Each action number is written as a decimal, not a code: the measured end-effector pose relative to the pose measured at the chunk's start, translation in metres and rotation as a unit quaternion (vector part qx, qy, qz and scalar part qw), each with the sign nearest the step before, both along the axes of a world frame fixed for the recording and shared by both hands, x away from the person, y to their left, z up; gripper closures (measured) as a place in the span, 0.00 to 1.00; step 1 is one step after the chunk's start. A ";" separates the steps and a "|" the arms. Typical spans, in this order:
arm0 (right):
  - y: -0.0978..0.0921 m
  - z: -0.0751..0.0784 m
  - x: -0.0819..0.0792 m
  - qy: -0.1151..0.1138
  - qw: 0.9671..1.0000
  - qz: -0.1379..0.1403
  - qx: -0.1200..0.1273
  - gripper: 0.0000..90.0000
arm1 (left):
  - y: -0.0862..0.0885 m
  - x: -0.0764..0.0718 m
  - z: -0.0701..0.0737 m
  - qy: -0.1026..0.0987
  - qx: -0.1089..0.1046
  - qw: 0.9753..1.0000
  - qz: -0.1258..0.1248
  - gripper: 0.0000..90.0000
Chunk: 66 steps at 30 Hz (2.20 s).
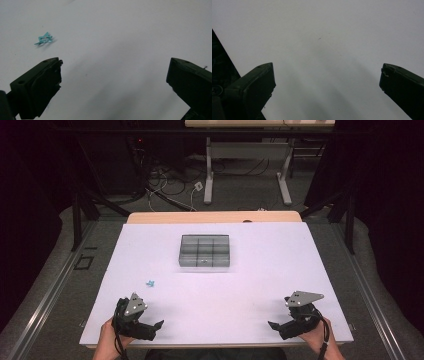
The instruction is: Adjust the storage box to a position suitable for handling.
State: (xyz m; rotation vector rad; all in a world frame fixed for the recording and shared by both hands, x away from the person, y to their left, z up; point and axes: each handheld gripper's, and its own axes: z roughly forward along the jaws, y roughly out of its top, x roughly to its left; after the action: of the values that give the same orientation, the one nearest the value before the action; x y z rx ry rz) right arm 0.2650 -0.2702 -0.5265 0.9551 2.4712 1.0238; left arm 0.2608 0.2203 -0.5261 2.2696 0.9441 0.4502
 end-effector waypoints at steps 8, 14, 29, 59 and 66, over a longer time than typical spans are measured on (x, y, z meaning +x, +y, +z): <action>0.000 0.000 0.000 0.002 1.000 0.000 0.000 0.00 | -0.001 0.002 0.000 -0.005 0.004 1.000 0.003 0.00; 0.000 0.000 0.001 0.001 1.000 0.004 0.000 0.00 | -0.003 0.003 0.002 -0.006 0.009 1.000 0.003 0.00; 0.001 -0.002 0.001 0.003 1.000 0.003 -0.003 0.00 | -0.017 0.018 0.010 -0.020 0.016 1.000 0.006 0.00; 0.002 -0.004 0.002 0.010 1.000 0.006 0.000 0.00 | -0.048 0.098 0.028 -0.025 -0.005 1.000 0.017 0.00; 0.001 -0.004 0.002 0.005 1.000 0.003 0.002 0.00 | -0.049 0.122 0.032 -0.026 0.002 0.999 0.040 0.01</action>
State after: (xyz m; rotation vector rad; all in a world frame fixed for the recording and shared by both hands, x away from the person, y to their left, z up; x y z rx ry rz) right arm 0.2671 -0.2690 -0.5303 0.9562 2.4833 1.0294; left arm 0.3832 0.1711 -0.4944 2.2193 1.0103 0.5426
